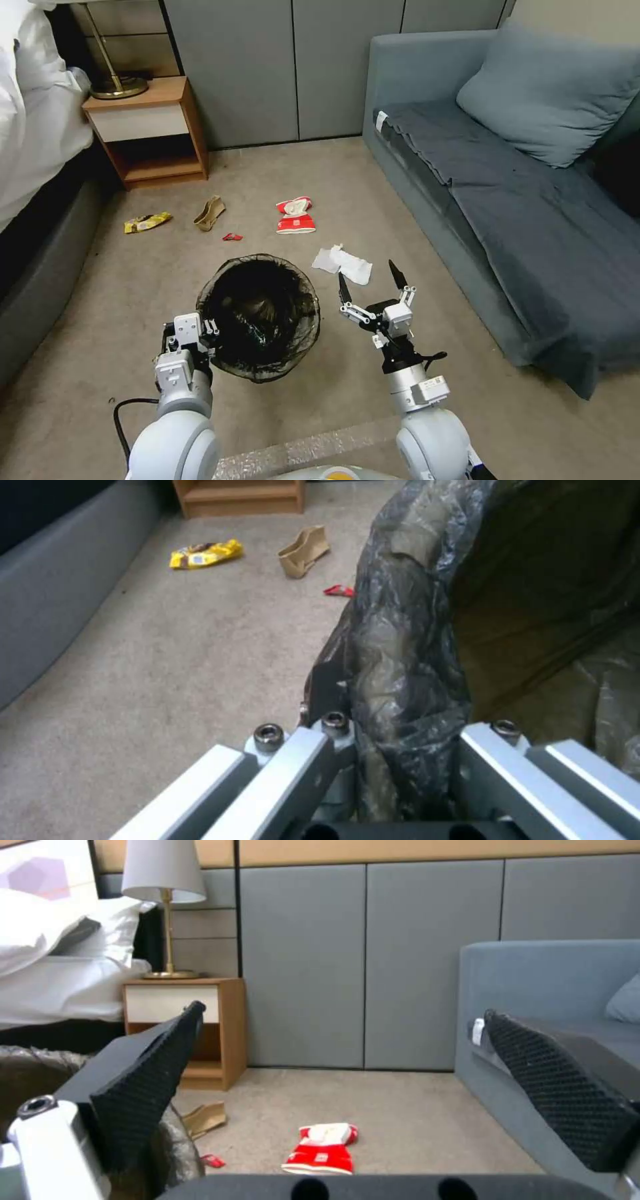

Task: Pick up the trash bin, then pick up the garbage from the floor and place it into the trash bin.

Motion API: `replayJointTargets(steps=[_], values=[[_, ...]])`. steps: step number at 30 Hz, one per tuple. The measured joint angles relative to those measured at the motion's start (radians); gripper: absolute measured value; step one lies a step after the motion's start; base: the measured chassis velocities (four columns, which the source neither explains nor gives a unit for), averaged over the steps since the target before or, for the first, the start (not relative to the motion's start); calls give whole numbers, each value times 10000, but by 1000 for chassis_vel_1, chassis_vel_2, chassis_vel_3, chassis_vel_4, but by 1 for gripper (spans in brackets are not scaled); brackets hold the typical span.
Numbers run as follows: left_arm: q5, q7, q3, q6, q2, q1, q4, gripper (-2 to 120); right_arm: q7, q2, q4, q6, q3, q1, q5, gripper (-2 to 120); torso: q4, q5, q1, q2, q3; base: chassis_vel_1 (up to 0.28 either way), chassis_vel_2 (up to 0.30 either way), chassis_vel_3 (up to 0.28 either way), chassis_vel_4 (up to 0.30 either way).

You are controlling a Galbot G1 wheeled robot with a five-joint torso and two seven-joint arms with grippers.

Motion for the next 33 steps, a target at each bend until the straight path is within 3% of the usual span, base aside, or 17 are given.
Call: replayJointTargets(steps=[20,33], values=[[-71,-2,33,36,-28,-6,-7,0,6,9,29,-21,-5,-3,1,100,-1,0,0,0,0,0,0,0,0],[-314,-1,-147,158,41,-115,-245,0,-4,3,38,-22,-3,-23,-6,100,-1,0,0,0,0,74,60,65,72]])
